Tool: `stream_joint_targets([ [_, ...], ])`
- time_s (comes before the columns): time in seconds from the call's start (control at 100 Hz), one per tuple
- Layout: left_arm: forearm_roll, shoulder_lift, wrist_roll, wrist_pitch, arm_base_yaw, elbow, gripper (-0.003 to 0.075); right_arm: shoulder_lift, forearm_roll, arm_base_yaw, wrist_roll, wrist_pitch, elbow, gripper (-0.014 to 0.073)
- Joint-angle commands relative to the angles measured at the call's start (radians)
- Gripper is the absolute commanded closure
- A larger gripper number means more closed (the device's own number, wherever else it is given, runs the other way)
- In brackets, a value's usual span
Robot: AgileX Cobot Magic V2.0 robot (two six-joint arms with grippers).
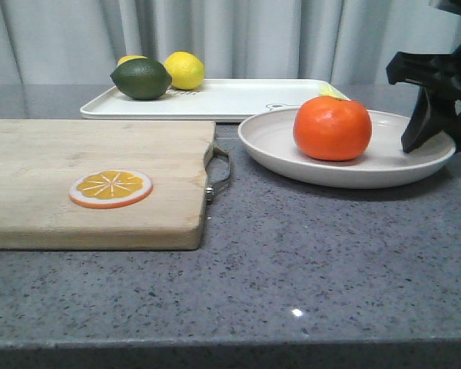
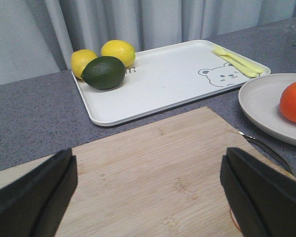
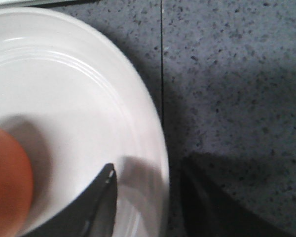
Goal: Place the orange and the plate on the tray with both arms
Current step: 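Lower the right gripper to the plate rim nearest it and grasp it, then lift the plate with the orange using the right gripper onto the tray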
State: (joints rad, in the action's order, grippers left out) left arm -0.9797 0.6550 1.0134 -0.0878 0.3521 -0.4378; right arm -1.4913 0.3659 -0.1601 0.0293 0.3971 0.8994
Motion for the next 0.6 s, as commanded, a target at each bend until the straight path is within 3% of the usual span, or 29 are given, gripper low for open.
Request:
stream_joint_targets([
  [0.0,-0.006,-0.003,-0.009,0.04,-0.002,-0.027,0.0155,0.028,0.017,0.003,0.003,-0.033,0.026,0.0425],
  [0.22,-0.006,-0.003,-0.009,0.04,-0.002,-0.027,0.0155,0.028,0.022,0.003,0.003,-0.032,0.026,0.0669],
  [0.59,-0.006,-0.003,-0.009,0.04,-0.002,-0.027,0.0155,0.124,0.104,0.003,0.003,-0.011,0.036,0.0652],
])
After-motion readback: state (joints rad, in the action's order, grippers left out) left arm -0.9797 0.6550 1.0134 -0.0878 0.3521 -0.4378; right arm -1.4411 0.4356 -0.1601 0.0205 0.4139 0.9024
